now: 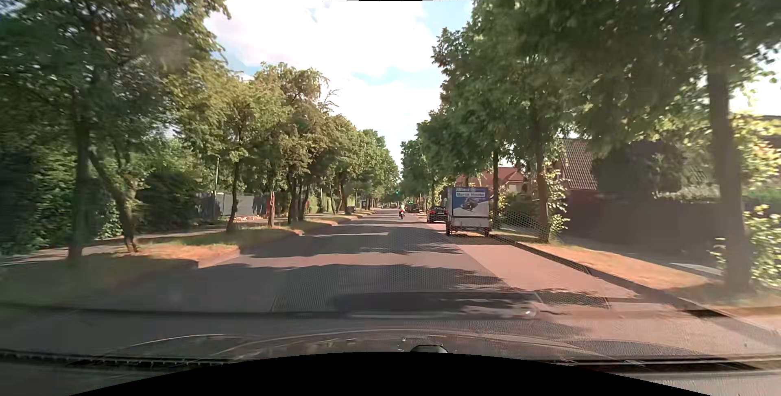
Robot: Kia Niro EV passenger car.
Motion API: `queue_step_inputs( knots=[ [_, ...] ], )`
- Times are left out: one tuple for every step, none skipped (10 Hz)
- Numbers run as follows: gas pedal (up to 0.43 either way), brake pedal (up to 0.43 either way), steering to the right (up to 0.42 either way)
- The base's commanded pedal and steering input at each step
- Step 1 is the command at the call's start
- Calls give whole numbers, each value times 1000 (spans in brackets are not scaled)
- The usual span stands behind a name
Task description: Follow the waypoints while adhering to traffic rules and regulations
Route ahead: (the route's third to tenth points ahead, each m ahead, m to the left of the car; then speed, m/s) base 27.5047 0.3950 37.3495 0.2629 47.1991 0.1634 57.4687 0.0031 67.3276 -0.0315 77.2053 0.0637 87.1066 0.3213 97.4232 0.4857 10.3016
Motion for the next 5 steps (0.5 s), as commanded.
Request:
queue_step_inputs(
  knots=[
    [319,0,-6],
    [319,0,-4],
    [311,0,-2],
    [280,0,1],
    [268,0,1]
  ],
)
